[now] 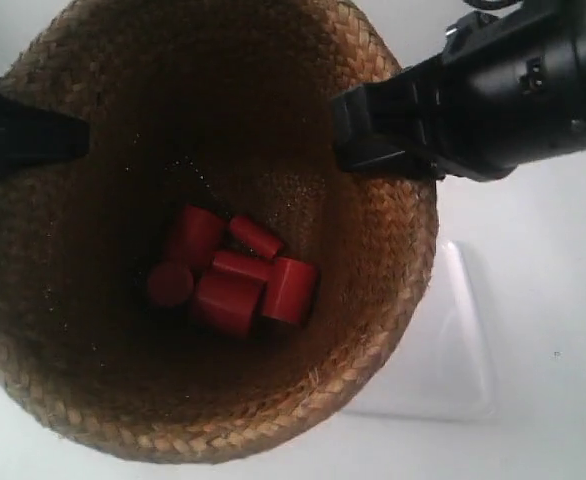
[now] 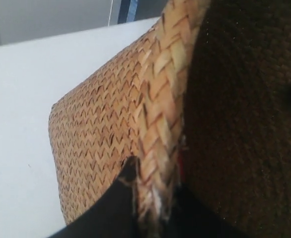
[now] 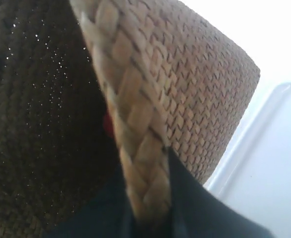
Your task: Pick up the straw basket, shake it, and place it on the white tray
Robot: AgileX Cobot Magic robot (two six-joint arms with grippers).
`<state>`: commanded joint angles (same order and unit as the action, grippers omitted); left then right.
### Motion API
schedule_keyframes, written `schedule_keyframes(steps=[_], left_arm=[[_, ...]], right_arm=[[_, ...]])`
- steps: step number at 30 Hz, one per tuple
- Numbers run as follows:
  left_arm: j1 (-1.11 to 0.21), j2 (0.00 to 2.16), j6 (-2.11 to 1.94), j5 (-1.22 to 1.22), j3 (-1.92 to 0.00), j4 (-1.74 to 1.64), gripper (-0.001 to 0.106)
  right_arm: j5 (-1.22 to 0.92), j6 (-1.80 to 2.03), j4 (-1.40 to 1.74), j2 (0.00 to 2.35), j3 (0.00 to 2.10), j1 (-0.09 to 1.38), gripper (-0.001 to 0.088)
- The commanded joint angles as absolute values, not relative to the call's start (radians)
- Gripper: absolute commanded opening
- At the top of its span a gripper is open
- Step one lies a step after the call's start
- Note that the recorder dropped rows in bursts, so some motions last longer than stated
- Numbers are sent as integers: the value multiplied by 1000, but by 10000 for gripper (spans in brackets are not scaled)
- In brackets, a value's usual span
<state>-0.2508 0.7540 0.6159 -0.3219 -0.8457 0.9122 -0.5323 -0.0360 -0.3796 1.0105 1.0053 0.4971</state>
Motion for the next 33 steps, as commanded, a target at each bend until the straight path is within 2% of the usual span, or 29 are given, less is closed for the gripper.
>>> schedule_keyframes(steps=[6,8,11,13,16,19,21,22,24,26,29,32,33], left_arm=[[-252,798,633,-155,-820,916,0],[-252,820,628,-189,-818,919,0],[-252,781,628,-325,-826,935,0],[-252,732,628,-360,-826,934,0],[-252,701,648,-262,-793,934,0],[-252,761,647,-127,-744,964,0],[-252,771,620,-190,-762,1005,0],[-252,749,631,-260,-787,1010,0],[-252,697,691,-378,-833,1001,0],[-252,635,710,-395,-862,1001,0],[-252,622,741,-337,-825,1001,0],[-252,749,756,-179,-730,1008,0],[-252,752,733,-192,-753,1030,0]], right_arm=[[-53,-23,-353,1078,854,498,0],[-95,-21,-365,1100,867,498,0],[-316,-42,-383,1042,910,540,0],[-330,-47,-383,967,905,585,0],[-197,-45,-365,916,856,609,0],[8,-50,-365,1012,786,589,0],[-8,-43,-372,1049,795,584,0],[-96,-15,-387,1039,819,590,0],[-224,-20,-387,981,866,625,0],[-272,-18,-387,901,885,673,0],[-126,-20,-329,868,851,698,0],[126,-20,-301,1069,770,624,0],[55,23,-332,1084,795,615,0]])
